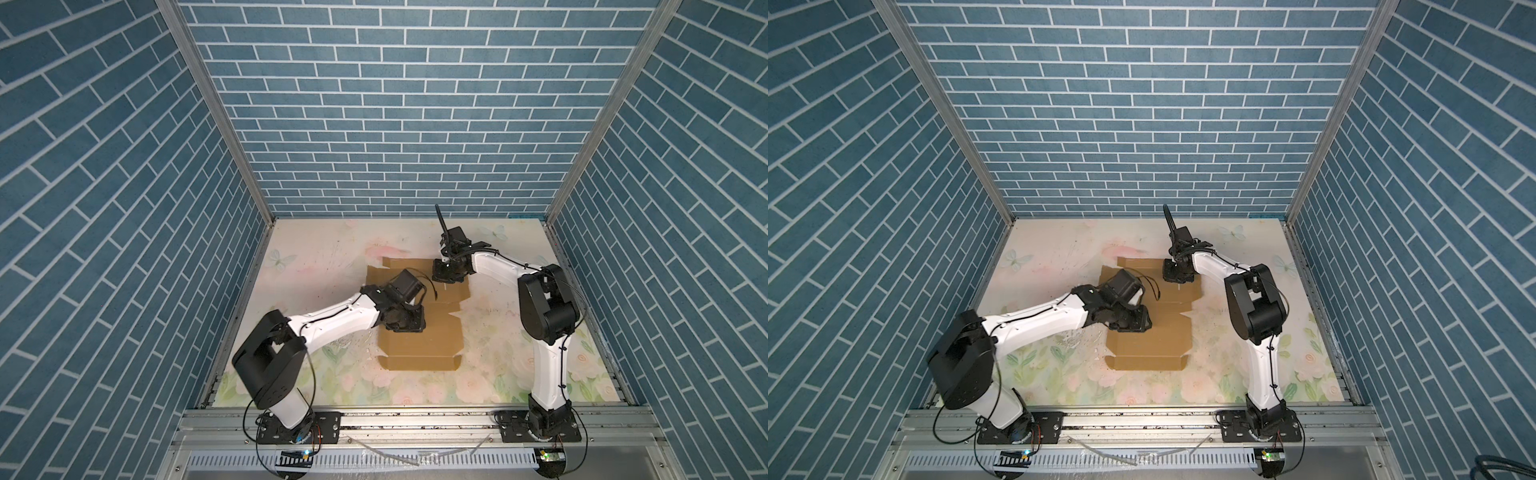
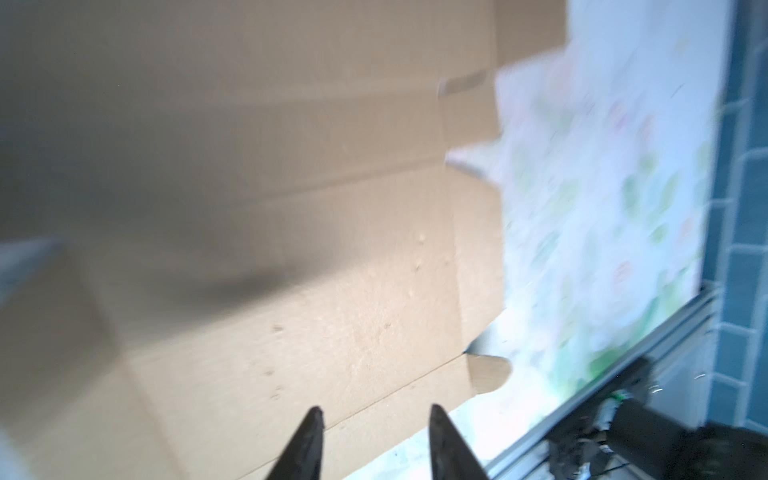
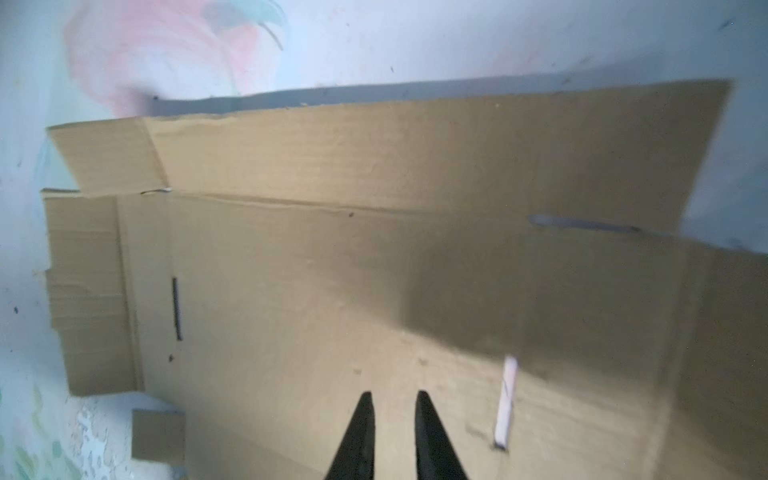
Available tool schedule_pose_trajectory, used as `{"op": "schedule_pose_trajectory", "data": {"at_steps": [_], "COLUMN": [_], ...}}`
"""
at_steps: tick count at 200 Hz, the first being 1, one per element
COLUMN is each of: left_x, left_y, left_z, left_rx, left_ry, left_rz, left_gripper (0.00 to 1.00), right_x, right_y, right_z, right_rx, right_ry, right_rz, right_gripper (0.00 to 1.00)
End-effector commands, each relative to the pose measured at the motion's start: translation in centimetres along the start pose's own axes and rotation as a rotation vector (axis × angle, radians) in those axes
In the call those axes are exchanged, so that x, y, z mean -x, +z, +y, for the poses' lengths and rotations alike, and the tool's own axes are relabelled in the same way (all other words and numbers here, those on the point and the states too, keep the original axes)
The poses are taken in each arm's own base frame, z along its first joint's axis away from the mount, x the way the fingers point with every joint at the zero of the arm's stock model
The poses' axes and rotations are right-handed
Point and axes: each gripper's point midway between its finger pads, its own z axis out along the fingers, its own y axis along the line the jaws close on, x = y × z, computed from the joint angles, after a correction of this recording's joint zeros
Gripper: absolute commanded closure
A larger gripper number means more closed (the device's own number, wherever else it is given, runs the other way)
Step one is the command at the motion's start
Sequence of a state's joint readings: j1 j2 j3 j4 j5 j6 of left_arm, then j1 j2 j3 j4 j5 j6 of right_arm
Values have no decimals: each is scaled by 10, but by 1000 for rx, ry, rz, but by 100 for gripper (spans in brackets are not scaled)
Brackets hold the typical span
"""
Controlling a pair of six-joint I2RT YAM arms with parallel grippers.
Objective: Fold the paper box
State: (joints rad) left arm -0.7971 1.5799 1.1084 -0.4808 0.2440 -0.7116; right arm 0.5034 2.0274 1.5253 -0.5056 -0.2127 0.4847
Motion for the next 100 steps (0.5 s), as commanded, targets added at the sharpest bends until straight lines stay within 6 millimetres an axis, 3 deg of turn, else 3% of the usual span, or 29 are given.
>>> {"op": "schedule_pose_trajectory", "data": {"at_steps": [1, 37, 76, 100], "left_x": [28, 58, 90, 106], "left_y": [-33, -47, -45, -39], "left_z": [24, 68, 118, 139], "left_rx": [30, 49, 81, 108], "left_ry": [-11, -27, -55, -41], "left_rz": [-92, -123, -152, -156], "left_gripper": [49, 44, 38, 35], "right_x": [0, -14, -39, -49], "right_y": [-47, -65, -48, -37], "right_z": [7, 10, 15, 25], "right_rx": [-14, -4, -28, -23], "right_ry": [-33, -5, -9, -9], "right_rz": [-51, -67, -28, -5], "right_gripper": [73, 60, 53, 52]}}
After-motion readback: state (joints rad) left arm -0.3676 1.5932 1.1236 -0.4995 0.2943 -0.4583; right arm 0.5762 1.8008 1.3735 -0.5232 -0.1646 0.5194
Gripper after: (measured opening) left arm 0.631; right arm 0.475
